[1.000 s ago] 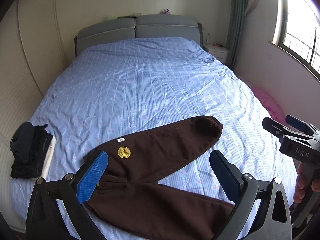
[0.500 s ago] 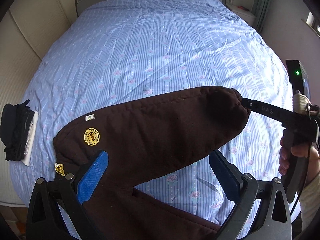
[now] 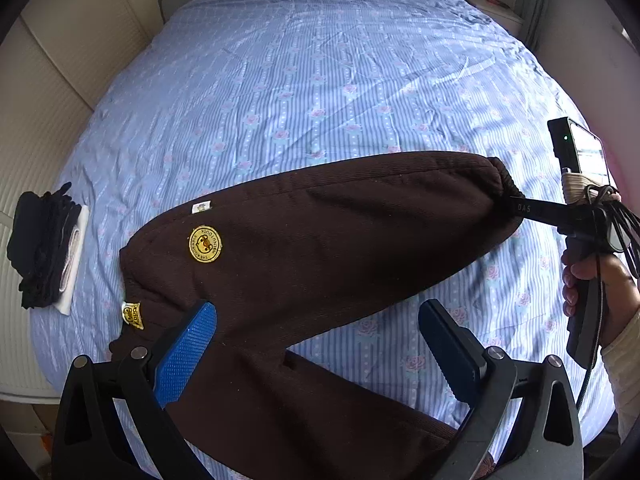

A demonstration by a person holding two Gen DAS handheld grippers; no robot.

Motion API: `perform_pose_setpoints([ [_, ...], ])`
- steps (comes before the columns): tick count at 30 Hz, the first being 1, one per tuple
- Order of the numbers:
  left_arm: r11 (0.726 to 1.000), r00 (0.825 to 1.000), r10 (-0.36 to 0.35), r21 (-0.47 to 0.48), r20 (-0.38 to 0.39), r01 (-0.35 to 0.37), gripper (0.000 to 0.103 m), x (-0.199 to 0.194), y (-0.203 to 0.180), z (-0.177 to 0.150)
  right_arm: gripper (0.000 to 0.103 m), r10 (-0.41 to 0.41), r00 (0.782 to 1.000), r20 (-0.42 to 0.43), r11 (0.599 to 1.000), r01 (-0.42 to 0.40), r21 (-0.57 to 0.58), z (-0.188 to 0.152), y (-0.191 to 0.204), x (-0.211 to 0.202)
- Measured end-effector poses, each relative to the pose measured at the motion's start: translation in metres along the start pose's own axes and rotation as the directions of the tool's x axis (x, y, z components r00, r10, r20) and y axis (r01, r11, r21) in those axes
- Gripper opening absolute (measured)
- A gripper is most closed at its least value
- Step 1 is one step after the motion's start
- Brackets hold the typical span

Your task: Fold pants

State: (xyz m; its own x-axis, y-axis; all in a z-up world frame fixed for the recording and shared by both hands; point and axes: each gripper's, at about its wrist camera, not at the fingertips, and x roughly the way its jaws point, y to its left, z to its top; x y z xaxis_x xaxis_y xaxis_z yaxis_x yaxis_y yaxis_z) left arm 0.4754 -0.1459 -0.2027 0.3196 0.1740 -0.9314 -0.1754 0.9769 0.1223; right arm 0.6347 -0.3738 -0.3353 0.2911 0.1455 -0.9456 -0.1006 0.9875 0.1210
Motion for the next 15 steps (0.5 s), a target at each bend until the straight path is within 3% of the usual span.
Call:
perform_pose_setpoints([
  [2, 1.0, 1.0, 0.004, -0.017, -0.005, -0.004, 0.103, 0.0, 0.007, -0.003, 0.042, -0.056, 0.998, -0.024, 0.998, 0.056, -0.015, 0.002, 0.001, 0.008],
  [4, 1.0, 1.0, -0.001, -0.031, 0.0, 0.001, 0.103, -0.003, 0.015, -0.008, 0.072, -0.115, 0.993, 0.0, 0.993, 0.115, 0.014, 0.003, -0.001, -0.003],
  [7, 0.999, 1.0, -0.019, -0.042, 0.015, 0.02, 0.103, -0.013, 0.029, -0.018, 0.076, -0.04, 0.996, 0.08, 0.997, 0.034, 0.074, -0.008, -0.009, -0.049],
  [12, 0.998, 0.998, -0.044, -0.04, 0.046, 0.046, 0.103, -0.03, 0.049, -0.043, 0.076, -0.043, 0.98, 0.196, 0.995, 0.026, 0.091, -0.059, -0.011, -0.138],
  [15, 0.997, 0.997, -0.074, -0.014, 0.036, 0.075, 0.103, -0.035, 0.057, -0.064, 0.076, -0.039, 0.979, 0.198, 0.993, 0.016, 0.115, -0.101, -0.007, -0.168],
])
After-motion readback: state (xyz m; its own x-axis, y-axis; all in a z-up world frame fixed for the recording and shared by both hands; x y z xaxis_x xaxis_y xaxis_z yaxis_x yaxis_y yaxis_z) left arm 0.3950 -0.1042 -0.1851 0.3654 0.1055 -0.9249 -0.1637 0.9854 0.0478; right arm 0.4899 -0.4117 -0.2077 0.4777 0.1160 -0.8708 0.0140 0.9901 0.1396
